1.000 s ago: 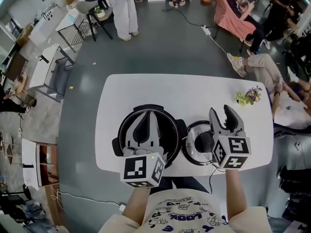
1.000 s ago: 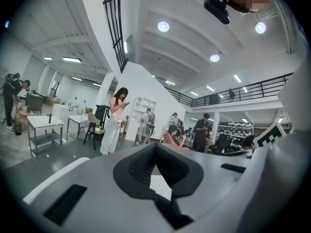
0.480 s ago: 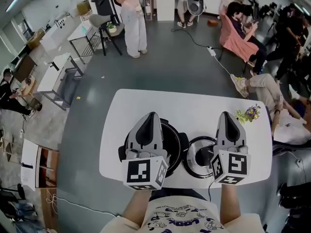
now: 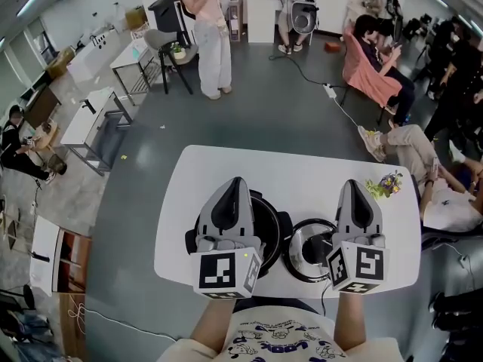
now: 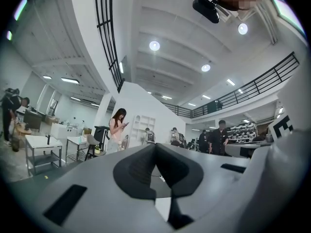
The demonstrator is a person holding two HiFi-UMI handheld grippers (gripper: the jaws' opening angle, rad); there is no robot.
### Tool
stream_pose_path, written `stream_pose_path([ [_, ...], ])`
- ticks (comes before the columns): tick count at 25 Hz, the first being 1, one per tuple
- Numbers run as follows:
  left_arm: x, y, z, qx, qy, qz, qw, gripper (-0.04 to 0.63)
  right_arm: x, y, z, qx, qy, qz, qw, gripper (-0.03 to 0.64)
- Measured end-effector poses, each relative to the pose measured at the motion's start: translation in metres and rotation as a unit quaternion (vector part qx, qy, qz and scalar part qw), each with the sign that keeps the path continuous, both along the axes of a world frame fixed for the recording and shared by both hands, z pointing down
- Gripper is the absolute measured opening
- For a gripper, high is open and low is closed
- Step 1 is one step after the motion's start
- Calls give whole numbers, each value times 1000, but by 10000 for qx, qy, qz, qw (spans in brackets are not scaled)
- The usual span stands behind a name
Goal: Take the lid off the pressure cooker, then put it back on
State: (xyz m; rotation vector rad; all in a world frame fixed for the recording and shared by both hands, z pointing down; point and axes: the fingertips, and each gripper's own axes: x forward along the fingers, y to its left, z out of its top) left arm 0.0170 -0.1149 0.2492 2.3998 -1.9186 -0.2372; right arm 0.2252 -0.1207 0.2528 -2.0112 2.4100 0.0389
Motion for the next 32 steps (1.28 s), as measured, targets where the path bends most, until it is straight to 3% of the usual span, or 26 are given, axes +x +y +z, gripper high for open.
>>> stream_pose_path([
  [26,11,-1,17,-270,-22,78,9996,14,10,-2,32,-513,14,-307,9982,12],
  [32,13,-1,31,-469,-56,156,9988,14,17,0,71,-1152,192,-462,9921,104],
])
